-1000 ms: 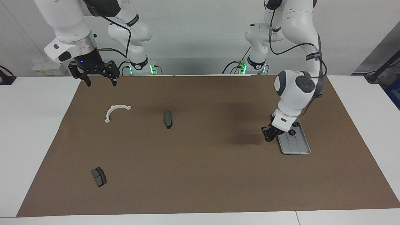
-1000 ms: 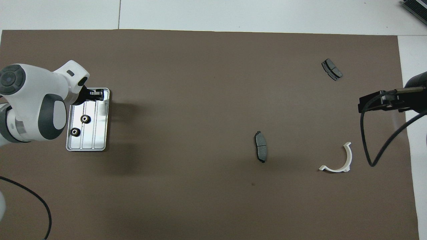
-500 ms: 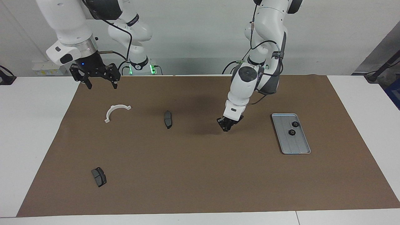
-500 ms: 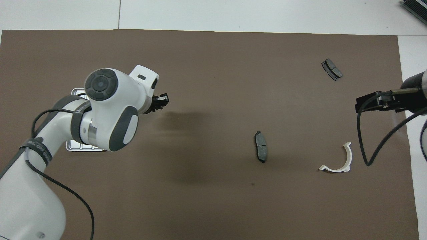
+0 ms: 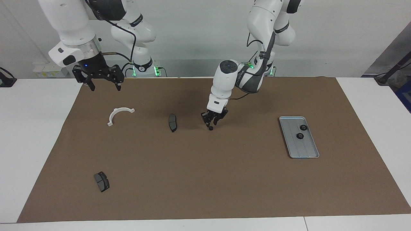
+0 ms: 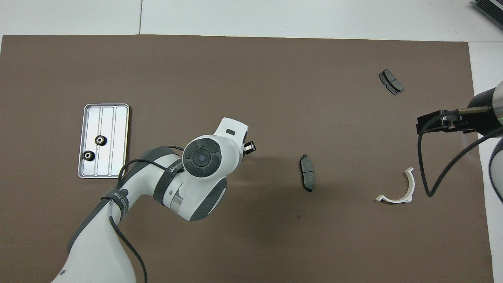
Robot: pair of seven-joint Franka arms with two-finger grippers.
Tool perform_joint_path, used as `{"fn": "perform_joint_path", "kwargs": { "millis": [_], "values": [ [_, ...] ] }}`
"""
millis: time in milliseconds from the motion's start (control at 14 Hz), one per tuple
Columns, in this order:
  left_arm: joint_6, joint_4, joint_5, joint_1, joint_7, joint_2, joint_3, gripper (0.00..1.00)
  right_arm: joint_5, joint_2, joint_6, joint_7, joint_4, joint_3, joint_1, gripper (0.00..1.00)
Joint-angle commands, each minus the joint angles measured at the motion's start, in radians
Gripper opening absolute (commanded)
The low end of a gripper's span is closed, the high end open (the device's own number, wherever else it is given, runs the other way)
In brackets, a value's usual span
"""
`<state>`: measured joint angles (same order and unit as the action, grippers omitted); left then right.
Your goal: Place bearing gear from tray to pile
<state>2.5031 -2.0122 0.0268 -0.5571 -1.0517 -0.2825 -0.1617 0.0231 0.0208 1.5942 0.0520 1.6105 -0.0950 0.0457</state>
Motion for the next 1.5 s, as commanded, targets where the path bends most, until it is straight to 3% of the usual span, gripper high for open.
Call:
{"fn": "perform_joint_path", "kwargs": {
  "millis": [0, 429, 714, 857, 1071, 1286, 1429],
  "values": [
    [0.002, -0.02, -0.004, -0.014, -0.024, 0.031, 0.021, 1.0, -0.02, 0.041, 0.033, -0.014, 0.06, -0.003, 0.005, 1.0],
    [-0.147, 0.119, -0.008, 0.239, 0.033, 0.036, 0.022, 1.0, -0.023, 0.076, 0.197, 0.103, 0.204, -0.005, -0.174, 1.0],
    [-0.177, 0.121, -0.008, 0.454, 0.408, 0.039, 0.021, 1.0, -0.022, -0.062, 0.341, 0.294, 0.186, -0.003, -0.375, 1.0],
    [-0.196, 0.102, -0.007, 0.558, 0.656, 0.048, 0.021, 1.0, -0.003, -0.154, 0.371, 0.38, 0.123, -0.003, -0.446, 1.0],
    [-0.184, 0.02, -0.007, 0.67, 0.974, 0.077, 0.022, 1.0, 0.032, -0.267, 0.432, 0.523, 0.06, -0.003, -0.539, 1.0],
    [-0.164, -0.022, -0.007, 0.746, 1.153, 0.077, 0.022, 1.0, 0.04, -0.355, 0.481, 0.609, 0.04, -0.003, -0.622, 1.0],
    [-0.103, -0.075, -0.007, 0.758, 1.17, 0.075, 0.022, 0.98, 0.09, -0.442, 0.48, 0.675, -0.047, -0.003, -0.647, 1.0]
  ]
}}
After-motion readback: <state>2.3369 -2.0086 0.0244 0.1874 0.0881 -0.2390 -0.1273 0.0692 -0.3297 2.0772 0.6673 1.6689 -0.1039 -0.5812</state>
